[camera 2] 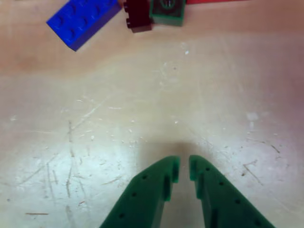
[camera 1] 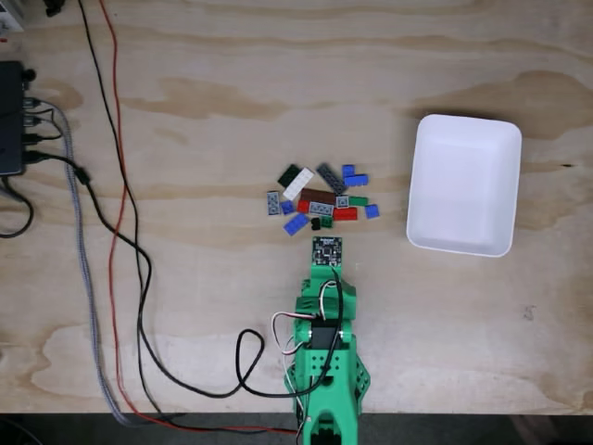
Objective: Put all lego bricks in the bin.
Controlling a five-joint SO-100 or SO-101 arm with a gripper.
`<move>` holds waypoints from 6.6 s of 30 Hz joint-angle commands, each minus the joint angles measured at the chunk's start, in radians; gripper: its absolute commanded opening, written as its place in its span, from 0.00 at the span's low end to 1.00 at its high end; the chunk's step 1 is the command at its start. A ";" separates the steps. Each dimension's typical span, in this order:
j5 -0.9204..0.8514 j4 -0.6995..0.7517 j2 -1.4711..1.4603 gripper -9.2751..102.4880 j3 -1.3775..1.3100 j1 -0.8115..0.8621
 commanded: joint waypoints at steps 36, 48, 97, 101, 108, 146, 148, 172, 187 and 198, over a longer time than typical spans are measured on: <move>0.696 -0.310 -1.606 0.27 -0.963 -0.184; 0.698 -0.302 -1.611 0.08 -0.982 -0.163; 0.278 0.288 -1.106 0.27 -0.871 0.101; 0.067 0.002 -1.158 0.28 -0.690 0.259; -0.075 -0.225 -1.262 0.29 -0.693 0.324; 0.325 -0.173 -0.755 0.08 -0.844 0.080; 0.356 -0.104 -0.750 0.08 -0.969 0.141; 0.158 -0.313 -1.055 0.35 -0.996 0.724; -0.080 -0.166 -1.180 0.29 -0.584 0.114; -0.189 -0.423 -1.471 0.27 -0.716 0.242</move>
